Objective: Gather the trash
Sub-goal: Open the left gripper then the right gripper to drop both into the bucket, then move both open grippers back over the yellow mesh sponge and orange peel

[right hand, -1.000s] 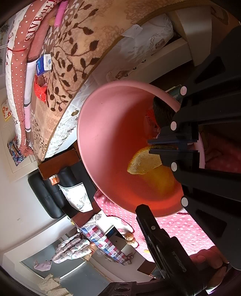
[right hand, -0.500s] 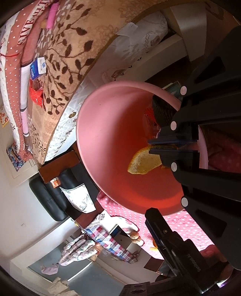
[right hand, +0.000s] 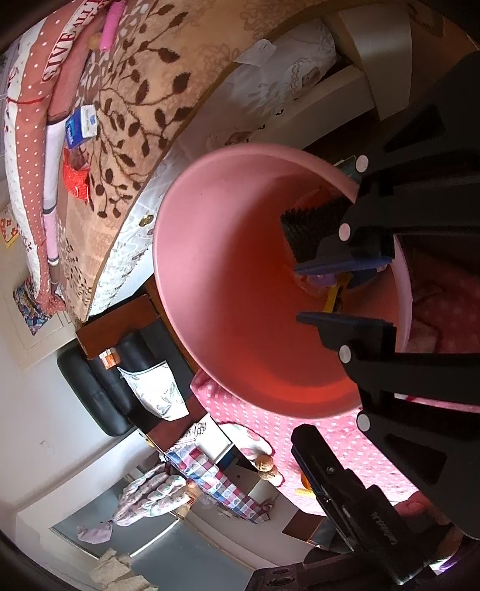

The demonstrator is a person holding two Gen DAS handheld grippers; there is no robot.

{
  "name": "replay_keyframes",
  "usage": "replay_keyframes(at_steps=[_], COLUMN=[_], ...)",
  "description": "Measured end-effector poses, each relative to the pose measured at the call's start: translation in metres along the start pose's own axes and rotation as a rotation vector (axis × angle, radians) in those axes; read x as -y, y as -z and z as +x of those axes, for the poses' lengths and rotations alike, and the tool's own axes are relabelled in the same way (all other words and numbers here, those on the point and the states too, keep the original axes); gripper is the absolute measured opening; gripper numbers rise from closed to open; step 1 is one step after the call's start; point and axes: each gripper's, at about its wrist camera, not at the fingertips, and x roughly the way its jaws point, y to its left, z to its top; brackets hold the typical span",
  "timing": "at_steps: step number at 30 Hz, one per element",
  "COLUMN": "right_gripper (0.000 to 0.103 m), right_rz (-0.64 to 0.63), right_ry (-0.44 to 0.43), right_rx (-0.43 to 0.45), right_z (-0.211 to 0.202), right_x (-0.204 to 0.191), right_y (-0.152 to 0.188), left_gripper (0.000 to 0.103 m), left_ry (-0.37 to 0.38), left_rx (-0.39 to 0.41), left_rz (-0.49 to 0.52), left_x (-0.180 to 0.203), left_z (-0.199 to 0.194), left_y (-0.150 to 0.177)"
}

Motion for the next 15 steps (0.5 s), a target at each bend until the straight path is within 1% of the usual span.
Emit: replay_keyframes(at_steps=[3, 7, 15], right_gripper=[0.021, 0.021, 0.021], right_rz=[-0.018, -0.050, -0.154], right_ry=[-0.014, -0.048, -0.100], right_rx=[0.006, 0.007, 0.004], right_z=[-0.002, -0.003, -0.002], right_x=[-0.006, -0.020, -0.057], right_y=[0.001, 0.001, 0.005], left_gripper=[0.046, 0.046, 0.046], left_ry=[-0.015, -0.054, -0.124], left_rx=[0.011, 0.028, 0.041], left_rz=[-0.007, -0.008, -0.060], left_x=[-0.011, -0.028, -0.079], left_z=[-0.007, -0.019, -0.046], left_y=[0.002, 0.006, 0.021])
